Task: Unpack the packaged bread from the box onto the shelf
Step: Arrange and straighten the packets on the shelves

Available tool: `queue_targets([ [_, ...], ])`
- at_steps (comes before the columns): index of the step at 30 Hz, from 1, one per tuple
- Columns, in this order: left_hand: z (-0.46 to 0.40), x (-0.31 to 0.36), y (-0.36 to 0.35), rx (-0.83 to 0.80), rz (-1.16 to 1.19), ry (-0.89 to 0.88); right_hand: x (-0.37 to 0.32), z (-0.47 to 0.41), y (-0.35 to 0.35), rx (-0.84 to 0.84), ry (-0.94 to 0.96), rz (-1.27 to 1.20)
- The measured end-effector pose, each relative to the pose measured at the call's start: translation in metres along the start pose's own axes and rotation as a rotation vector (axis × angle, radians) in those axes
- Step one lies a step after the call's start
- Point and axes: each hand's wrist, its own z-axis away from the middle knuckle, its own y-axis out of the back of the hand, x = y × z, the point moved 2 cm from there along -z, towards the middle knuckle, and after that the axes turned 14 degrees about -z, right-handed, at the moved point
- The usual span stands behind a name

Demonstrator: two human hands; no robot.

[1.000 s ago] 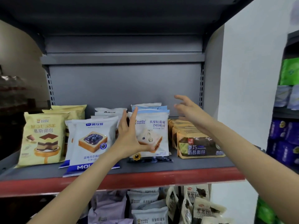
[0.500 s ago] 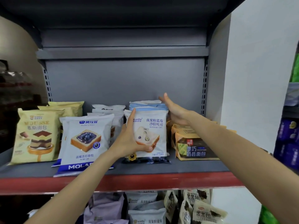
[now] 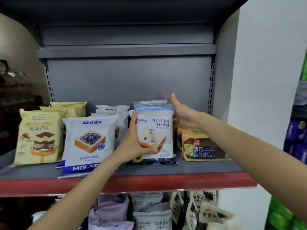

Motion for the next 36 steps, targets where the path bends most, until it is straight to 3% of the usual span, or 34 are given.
queue_targets([
  [7,0.006,0.004,0.003,-0.008,-0.047,-0.013,-0.002,0.003,0.006,-0.164,-0.029,0.033],
  [12,0.002,-0.003,-0.001,-0.009,-0.051,-0.005,0.004,-0.004,0.003,-0.193,-0.028,-0.01],
  [25,-0.005,-0.007,-0.002,-0.025,-0.061,0.007,0.011,-0.002,-0.002,0.01,0.073,-0.017],
  [34,-0.009,-0.011,-0.005,-0.052,0.005,-0.056,0.01,0.001,-0.014,0.056,0.083,-0.116],
  [36,-0.007,-0.007,0.0,-0.058,-0.011,-0.045,0.007,0.01,-0.019,0.086,0.094,-0.046],
])
